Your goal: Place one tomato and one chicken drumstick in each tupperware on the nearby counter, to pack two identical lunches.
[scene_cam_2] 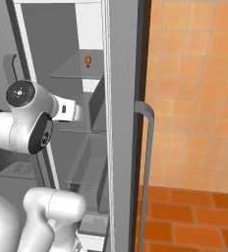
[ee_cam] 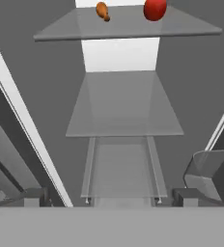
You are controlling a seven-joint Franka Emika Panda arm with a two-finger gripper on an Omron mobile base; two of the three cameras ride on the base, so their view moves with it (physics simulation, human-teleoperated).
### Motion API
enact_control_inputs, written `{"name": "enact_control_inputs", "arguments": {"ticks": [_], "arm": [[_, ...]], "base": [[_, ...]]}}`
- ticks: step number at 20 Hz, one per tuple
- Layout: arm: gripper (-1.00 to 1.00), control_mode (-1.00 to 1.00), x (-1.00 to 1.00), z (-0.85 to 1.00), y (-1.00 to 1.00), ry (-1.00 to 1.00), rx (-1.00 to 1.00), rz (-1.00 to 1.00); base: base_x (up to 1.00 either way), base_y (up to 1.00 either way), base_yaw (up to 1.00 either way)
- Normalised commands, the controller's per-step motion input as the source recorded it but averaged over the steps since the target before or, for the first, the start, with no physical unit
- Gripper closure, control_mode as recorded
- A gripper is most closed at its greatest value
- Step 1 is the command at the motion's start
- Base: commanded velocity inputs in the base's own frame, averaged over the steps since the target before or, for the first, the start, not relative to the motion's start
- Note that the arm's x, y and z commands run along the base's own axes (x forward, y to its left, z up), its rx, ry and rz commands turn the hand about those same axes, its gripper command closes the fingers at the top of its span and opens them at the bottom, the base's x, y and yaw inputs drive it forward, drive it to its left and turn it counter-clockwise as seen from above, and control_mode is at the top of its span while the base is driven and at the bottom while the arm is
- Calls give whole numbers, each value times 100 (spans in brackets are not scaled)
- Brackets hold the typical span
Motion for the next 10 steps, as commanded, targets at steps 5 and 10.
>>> {"name": "enact_control_inputs", "arguments": {"ticks": [5, 10], "arm": [[-100, -100, 87, 74, 20, -6, -1, -1], [-100, -100, 100, 35, 0, 0, 0, -1]], "base": [[0, 0, 0], [0, 0, 0]]}}
